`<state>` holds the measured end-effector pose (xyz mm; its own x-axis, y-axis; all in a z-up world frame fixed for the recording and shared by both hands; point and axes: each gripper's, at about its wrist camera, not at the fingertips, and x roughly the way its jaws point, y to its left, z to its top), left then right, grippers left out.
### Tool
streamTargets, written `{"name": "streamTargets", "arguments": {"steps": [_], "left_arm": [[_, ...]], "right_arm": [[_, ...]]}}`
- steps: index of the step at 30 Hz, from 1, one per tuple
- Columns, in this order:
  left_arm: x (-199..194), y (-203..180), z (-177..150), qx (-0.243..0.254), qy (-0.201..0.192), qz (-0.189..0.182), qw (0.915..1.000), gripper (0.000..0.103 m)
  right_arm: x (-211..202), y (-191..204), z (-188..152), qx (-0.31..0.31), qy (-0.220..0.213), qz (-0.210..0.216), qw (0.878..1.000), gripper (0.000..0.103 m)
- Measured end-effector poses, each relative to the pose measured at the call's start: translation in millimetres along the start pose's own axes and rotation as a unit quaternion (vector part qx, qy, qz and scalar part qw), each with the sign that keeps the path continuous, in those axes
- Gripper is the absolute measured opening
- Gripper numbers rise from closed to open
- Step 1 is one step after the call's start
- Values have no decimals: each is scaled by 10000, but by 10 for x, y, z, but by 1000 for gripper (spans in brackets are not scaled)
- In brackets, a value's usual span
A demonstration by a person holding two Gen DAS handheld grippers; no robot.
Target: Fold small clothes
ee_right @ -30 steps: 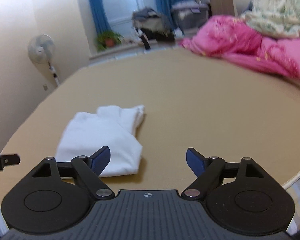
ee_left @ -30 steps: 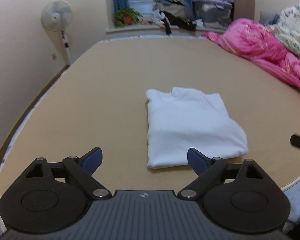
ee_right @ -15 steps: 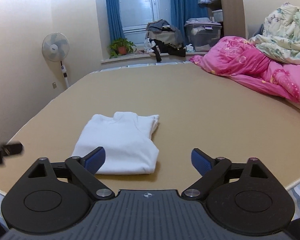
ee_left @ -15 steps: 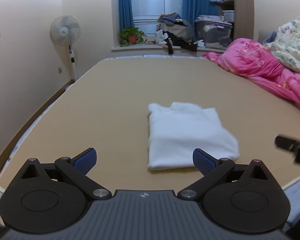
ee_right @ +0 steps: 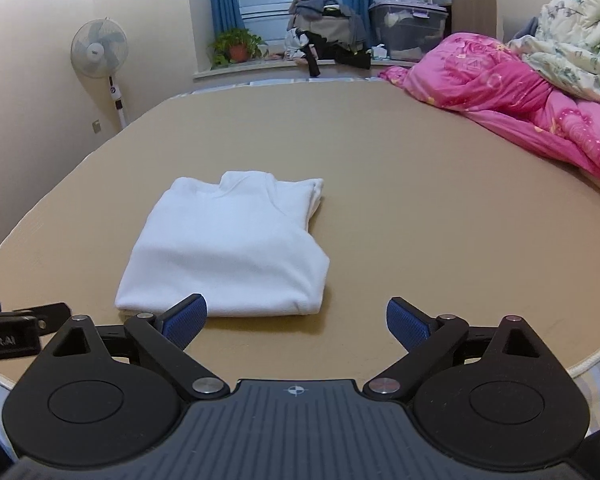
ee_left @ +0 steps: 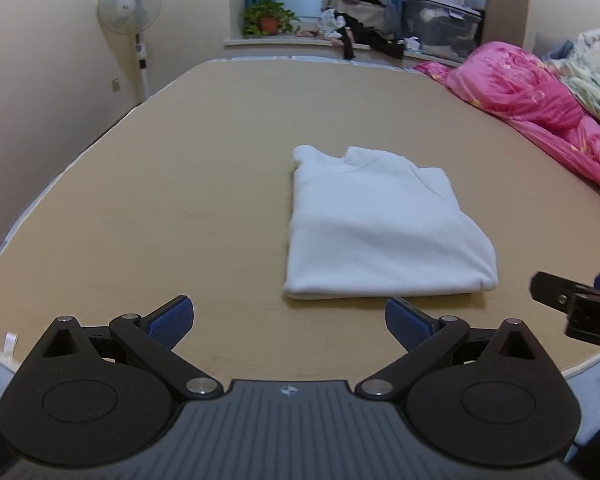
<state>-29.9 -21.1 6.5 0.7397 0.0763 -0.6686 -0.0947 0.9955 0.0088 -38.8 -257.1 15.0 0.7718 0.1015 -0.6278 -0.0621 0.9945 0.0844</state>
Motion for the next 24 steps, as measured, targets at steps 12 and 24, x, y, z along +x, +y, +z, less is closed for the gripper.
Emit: {"name": "streamTargets", "arguments": {"steps": [12,24], "left_arm": [[102,-81,1,-56,-6,-126,9999,102],[77,-47,-6,-153,-76,-89,9998,102]], "right_arm": [[147,-2,12,-84,58,92,9999,97],[121,32,3,-122,42,187,9997,97]]}}
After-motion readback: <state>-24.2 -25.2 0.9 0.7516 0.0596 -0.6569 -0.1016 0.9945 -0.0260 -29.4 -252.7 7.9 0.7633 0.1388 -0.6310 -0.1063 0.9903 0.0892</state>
